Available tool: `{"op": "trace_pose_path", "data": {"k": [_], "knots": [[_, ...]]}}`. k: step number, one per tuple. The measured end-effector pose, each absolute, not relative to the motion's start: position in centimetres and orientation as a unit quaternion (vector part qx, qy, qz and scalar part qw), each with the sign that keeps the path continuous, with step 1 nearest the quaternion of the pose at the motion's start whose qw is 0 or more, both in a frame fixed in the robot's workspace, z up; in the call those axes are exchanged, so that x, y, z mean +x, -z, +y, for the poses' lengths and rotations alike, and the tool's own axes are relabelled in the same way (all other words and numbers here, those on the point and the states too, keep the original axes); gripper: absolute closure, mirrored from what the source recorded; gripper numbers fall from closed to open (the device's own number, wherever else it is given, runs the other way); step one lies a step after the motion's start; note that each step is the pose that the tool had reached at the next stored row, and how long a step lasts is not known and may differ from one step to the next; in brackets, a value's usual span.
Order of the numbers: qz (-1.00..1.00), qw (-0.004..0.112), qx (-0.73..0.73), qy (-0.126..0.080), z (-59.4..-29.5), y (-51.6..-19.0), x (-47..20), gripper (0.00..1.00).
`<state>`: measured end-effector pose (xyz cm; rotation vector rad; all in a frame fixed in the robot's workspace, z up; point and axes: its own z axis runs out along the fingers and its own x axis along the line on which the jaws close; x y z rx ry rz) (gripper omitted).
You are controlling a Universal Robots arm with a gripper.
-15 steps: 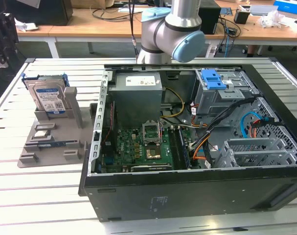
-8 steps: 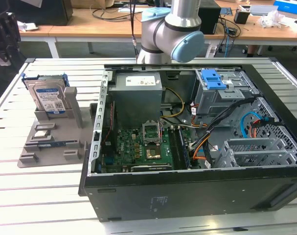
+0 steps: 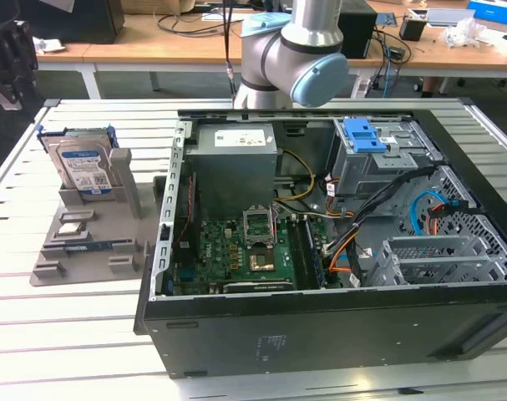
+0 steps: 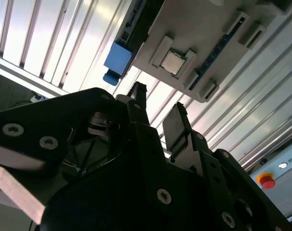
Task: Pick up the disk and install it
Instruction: 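Pick up the disk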
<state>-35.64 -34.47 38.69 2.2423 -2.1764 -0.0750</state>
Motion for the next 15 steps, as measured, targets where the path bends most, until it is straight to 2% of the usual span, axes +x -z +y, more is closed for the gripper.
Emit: {"op": "trace_pose_path", "data": {"k": [15], "knots": [[-0.696,0.008,0.718,0.024,-33.0,-37.8,-35.6,0.58]]}}
